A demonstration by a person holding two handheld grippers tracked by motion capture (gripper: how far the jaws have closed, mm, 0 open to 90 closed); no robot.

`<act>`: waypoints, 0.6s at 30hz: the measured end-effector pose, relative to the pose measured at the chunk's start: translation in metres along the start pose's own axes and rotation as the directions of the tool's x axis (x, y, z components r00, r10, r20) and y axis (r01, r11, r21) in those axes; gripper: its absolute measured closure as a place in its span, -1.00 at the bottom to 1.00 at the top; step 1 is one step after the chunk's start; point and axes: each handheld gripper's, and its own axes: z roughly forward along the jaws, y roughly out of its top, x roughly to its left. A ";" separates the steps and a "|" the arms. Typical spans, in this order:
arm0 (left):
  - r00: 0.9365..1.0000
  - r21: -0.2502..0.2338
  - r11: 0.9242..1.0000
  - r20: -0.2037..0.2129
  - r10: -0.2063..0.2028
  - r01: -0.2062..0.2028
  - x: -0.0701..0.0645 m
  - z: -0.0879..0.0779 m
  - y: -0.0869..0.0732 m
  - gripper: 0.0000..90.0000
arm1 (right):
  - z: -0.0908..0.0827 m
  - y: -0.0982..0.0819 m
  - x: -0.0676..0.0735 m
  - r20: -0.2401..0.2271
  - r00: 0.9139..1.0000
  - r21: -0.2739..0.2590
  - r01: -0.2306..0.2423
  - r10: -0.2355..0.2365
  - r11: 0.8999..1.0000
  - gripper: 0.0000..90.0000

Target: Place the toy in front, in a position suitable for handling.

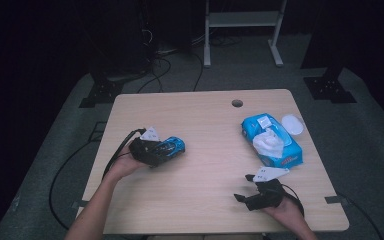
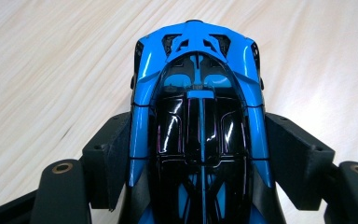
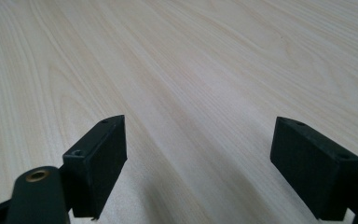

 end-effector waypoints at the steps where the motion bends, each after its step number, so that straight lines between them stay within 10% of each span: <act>1: 1.000 -0.010 1.000 0.009 0.011 -0.010 -0.004 0.001 0.004 -0.37 | 0.000 0.000 0.000 0.001 1.000 0.000 -0.003 0.003 1.000 -0.61; 18: 0.968 -0.054 0.985 0.182 0.172 -0.164 -0.092 0.054 0.044 -0.37 | -0.020 -0.003 -0.014 0.088 0.995 -0.068 -0.042 0.048 0.997 -0.60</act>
